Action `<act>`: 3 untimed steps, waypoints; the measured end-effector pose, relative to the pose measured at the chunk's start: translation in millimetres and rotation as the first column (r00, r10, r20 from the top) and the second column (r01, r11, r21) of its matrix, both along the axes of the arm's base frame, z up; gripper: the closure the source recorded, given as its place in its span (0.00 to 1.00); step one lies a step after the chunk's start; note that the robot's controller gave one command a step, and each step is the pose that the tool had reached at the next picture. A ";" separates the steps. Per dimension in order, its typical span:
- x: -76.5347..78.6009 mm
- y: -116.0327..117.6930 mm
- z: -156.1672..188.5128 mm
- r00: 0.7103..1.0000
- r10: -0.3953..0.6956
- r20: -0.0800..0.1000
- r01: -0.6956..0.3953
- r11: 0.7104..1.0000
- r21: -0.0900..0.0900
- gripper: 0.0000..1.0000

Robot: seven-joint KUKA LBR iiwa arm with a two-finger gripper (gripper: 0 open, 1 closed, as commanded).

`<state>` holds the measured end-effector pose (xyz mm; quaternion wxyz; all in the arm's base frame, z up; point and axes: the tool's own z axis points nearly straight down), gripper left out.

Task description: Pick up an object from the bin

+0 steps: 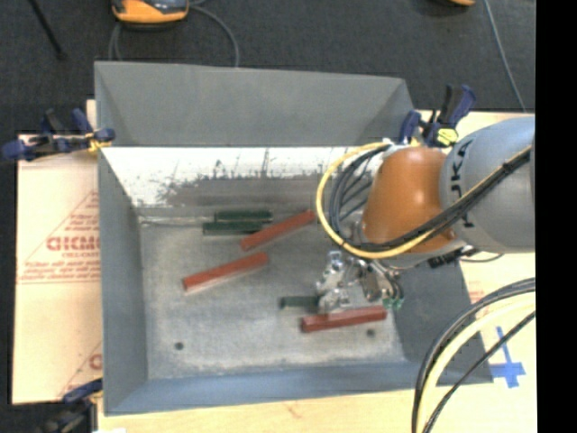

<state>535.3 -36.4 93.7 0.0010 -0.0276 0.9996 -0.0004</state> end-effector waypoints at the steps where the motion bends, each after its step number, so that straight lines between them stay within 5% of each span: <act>1: 19.3 22.7 12.7 0.997 0.074 0.013 -0.074 0.997 -0.002 1.00; 2: -2.6 12.9 13.2 0.994 0.110 -0.004 -0.110 0.994 0.004 1.00; 3: 24.5 32.4 110.9 1.000 -0.019 0.002 0.019 1.000 0.001 1.00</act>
Offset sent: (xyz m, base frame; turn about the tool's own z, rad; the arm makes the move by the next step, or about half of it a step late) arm -0.0266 -0.0182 0.0382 -0.1033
